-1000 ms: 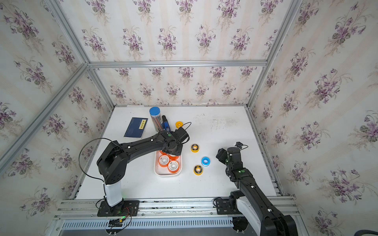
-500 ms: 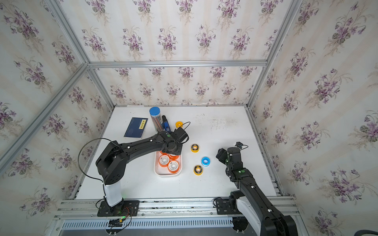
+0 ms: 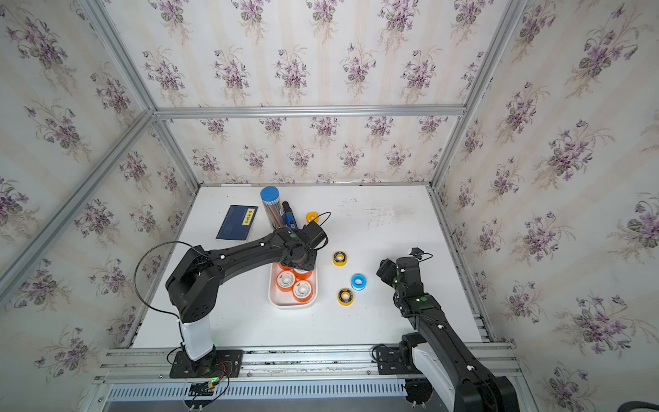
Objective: Put the sealing tape into the storage box
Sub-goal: Adjust the sealing tape in the storage box.
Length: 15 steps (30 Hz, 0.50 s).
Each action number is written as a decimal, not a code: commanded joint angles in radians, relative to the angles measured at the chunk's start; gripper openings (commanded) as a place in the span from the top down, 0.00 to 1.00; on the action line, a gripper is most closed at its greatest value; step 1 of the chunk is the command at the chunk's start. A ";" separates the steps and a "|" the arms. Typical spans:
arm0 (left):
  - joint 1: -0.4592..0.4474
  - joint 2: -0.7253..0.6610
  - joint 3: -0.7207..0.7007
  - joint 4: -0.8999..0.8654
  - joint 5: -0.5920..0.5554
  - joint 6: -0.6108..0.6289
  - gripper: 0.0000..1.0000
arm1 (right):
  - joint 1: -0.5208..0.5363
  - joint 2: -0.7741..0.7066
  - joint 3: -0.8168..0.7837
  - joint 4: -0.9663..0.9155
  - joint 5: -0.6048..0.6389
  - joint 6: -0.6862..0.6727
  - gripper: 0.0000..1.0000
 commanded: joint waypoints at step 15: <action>0.000 -0.206 0.046 -0.147 0.016 0.080 0.54 | 0.003 0.063 0.042 0.007 -0.039 -0.022 0.18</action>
